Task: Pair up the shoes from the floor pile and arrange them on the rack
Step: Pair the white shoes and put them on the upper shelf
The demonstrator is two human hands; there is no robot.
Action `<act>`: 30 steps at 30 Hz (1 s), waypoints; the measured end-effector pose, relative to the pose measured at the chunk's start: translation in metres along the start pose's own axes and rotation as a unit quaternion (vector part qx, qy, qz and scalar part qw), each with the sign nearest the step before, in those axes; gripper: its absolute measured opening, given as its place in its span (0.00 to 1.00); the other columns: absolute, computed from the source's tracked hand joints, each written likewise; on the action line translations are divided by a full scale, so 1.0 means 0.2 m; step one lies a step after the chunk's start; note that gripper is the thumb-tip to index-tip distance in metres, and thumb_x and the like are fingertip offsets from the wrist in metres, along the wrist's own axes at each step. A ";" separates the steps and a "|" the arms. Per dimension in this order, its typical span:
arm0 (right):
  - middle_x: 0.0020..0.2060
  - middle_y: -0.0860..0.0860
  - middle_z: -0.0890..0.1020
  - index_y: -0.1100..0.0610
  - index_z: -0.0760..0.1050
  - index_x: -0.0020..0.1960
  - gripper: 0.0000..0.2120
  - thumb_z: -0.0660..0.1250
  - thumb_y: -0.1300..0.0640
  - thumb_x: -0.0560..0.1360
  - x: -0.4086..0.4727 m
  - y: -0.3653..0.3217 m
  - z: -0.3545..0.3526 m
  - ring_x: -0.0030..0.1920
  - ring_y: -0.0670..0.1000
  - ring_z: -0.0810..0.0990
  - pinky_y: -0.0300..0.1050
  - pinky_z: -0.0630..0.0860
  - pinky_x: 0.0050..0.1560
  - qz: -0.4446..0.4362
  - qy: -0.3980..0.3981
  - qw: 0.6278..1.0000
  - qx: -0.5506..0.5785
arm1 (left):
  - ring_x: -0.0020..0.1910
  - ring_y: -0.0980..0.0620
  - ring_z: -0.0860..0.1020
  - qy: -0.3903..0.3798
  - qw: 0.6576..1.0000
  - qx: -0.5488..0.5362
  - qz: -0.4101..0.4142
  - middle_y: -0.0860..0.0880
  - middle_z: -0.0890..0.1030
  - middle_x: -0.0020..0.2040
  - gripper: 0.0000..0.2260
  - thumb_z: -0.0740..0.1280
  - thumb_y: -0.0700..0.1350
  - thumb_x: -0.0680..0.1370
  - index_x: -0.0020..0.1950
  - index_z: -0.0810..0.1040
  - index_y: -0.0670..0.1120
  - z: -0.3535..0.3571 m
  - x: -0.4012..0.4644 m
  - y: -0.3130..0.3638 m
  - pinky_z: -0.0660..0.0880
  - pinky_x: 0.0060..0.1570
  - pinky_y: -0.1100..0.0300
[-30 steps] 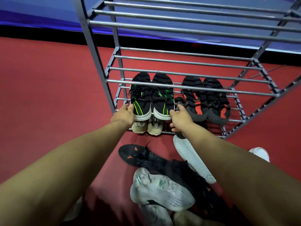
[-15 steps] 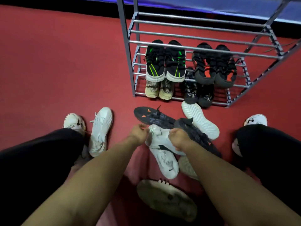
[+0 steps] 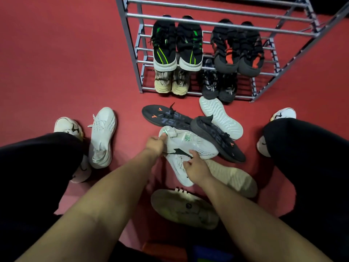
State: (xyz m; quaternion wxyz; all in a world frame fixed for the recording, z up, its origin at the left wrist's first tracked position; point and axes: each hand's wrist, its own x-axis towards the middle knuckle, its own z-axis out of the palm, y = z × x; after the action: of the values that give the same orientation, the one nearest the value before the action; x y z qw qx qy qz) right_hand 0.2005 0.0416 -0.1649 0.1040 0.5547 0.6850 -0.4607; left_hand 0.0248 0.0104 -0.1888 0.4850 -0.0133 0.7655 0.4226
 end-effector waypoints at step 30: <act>0.68 0.56 0.66 0.46 0.63 0.74 0.27 0.63 0.57 0.77 -0.08 0.13 0.07 0.67 0.59 0.67 0.53 0.70 0.65 -0.021 0.002 0.969 -0.244 | 0.33 0.54 0.83 -0.078 0.968 -0.239 0.005 0.50 0.85 0.34 0.09 0.63 0.38 0.75 0.52 0.78 0.48 -0.29 -0.29 0.20 0.78 0.39 0.58</act>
State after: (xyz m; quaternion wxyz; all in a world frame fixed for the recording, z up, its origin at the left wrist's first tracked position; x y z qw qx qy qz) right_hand 0.2232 0.0202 -0.1754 0.2252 0.4988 0.7886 -0.2805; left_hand -0.0044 -0.0247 -0.1108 0.5238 -0.0918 0.6022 0.5954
